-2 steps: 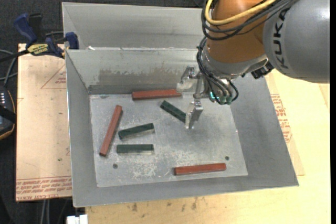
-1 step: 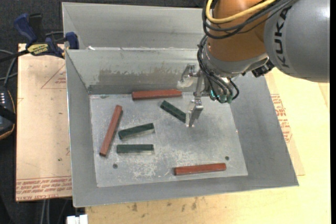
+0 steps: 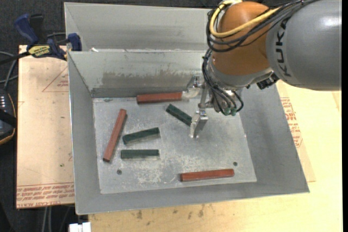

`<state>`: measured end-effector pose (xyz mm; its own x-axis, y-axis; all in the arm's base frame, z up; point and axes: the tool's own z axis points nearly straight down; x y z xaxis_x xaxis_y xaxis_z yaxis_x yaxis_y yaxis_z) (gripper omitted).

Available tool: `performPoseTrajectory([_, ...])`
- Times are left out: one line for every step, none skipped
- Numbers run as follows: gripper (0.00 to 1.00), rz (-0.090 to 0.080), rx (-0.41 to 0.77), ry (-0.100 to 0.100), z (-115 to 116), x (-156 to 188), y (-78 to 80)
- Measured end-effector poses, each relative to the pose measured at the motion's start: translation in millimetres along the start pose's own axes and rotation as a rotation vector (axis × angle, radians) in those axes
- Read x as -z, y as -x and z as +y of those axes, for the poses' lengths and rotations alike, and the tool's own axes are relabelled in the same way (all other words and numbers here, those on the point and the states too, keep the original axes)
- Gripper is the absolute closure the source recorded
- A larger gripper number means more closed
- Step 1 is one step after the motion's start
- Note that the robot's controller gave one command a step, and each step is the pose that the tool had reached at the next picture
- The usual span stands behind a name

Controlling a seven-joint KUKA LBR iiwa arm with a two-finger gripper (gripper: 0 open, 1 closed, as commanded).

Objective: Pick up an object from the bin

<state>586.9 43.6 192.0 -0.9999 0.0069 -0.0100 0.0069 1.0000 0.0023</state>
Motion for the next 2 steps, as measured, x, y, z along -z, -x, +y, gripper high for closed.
performPoseTrajectory([0.00, 0.005, 0.065, -0.001, -17.3, -63.0, -4.9])
performPoseTrajectory([0.00, 0.004, 0.248, -0.001, -22.9, -99.7, 14.0])
